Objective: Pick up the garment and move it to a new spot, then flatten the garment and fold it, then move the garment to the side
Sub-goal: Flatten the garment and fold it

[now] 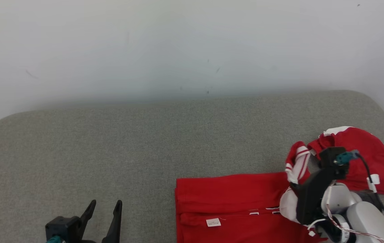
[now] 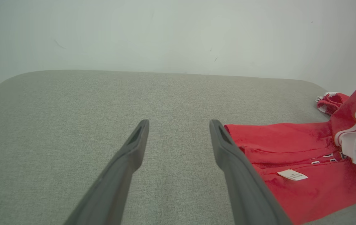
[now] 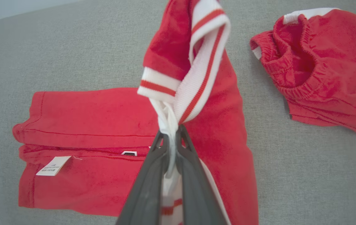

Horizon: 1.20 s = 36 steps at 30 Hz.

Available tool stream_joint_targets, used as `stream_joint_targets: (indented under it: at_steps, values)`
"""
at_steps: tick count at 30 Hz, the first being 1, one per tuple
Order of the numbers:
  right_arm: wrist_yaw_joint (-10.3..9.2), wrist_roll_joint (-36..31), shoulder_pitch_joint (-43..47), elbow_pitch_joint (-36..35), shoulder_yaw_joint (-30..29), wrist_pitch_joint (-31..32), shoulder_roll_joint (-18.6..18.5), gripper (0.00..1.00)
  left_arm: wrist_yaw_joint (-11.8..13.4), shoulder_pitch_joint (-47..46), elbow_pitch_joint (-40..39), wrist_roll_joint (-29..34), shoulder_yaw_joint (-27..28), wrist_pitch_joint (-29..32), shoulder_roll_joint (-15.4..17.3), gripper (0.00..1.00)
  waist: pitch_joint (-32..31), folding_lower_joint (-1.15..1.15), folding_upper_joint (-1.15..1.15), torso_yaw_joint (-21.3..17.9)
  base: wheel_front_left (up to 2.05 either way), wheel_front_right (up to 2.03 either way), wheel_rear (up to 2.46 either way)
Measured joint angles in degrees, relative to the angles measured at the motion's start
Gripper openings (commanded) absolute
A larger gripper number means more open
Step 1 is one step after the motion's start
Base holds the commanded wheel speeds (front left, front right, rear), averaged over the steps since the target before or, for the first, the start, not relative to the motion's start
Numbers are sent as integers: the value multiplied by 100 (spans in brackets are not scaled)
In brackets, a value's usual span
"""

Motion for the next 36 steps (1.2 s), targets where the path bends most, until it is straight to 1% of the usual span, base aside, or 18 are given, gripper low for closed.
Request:
stream_joint_targets:
  at_steps: [7,8,10,11,13,20,29,33,36]
  values:
    - [0,-44,-270,-26,559,430,609,0,-7,-31,-1,0,-80,32,-44,100,63,0,0,36,0,0,0]
    - [0,-46,-352,16,705,543,771,0,-8,-44,-1,1,-82,33,-43,100,84,0,0,55,0,0,0]
    - [0,-60,-403,55,761,604,946,0,-10,-117,1,2,-107,54,-48,100,107,0,0,85,0,0,0]
    - [0,-60,-403,55,761,604,946,0,-10,-117,1,2,-107,54,-48,100,107,0,0,85,0,0,0]
    - [0,-101,-479,181,811,678,1083,0,-14,-175,1,21,-103,55,-51,100,133,0,0,121,0,0,0]
    - [0,-253,-742,592,926,779,1135,0,-59,-289,26,41,-133,57,-76,100,214,0,0,251,0,0,0]
    - [-1,-254,-964,967,1317,822,1136,0,-66,-397,70,43,-193,75,-107,100,270,0,0,376,0,0,0]
    - [-25,160,-1075,957,1849,710,1127,0,-67,-444,94,43,-196,74,-107,100,279,0,0,430,0,0,0]
    - [-25,390,-1204,970,2073,582,1127,0,-111,-469,112,43,-211,74,-109,100,282,0,0,465,0,0,0]
